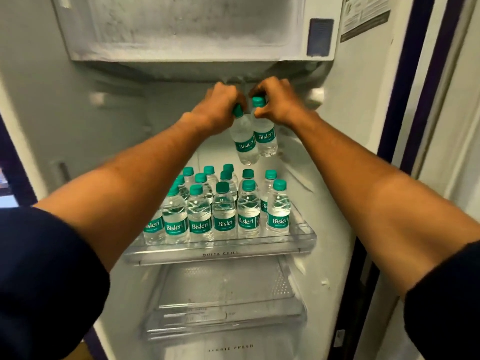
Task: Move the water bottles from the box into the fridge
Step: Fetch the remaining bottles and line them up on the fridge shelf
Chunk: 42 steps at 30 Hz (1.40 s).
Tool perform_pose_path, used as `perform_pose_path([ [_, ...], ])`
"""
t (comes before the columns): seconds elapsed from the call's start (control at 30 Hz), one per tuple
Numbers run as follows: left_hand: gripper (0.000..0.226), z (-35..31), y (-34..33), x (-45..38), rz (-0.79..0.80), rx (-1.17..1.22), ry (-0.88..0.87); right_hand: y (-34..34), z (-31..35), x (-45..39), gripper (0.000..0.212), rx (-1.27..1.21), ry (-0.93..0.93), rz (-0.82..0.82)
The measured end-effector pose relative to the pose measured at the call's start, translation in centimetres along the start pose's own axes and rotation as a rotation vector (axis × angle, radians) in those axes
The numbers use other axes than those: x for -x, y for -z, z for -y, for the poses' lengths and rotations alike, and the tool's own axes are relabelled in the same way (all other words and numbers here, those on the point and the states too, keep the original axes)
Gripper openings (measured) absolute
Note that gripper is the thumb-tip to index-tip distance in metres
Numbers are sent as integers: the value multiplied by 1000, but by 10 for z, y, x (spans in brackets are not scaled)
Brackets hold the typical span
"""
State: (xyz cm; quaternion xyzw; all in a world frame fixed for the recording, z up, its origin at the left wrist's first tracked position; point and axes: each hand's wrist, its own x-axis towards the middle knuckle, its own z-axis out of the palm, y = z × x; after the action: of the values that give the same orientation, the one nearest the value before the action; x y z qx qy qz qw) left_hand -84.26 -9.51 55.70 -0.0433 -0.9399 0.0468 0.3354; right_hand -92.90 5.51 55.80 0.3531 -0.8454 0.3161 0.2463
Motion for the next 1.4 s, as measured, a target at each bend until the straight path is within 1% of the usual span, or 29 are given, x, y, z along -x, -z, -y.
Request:
perform_pose_path([
  [0.23, 37, 4, -56, -11, 116, 23, 38, -44, -42, 9, 47, 14, -111, 85],
  [0.4, 34, -2, -84, -7, 189, 45, -30, -67, -67, 21, 40, 34, -159, 173],
  [0.63, 22, -11, -101, -5, 262, 51, -98, -75, -73, 24, 37, 23, -210, 270],
  [0.83, 23, -11, -116, 0, 340, 11, -90, -91, -82, 32, 31, 45, -231, 366],
  [1.03, 25, -12, -129, 5, 390, 27, -76, -98, -87, 39, 23, 1, -246, 388],
  [1.23, 26, -14, -134, 3, 422, 53, -47, -98, -89, 42, 33, -39, -240, 414],
  [1.4, 33, -14, -138, 5, 459, 59, 24, -98, -85, 44, 41, -58, -248, 387],
])
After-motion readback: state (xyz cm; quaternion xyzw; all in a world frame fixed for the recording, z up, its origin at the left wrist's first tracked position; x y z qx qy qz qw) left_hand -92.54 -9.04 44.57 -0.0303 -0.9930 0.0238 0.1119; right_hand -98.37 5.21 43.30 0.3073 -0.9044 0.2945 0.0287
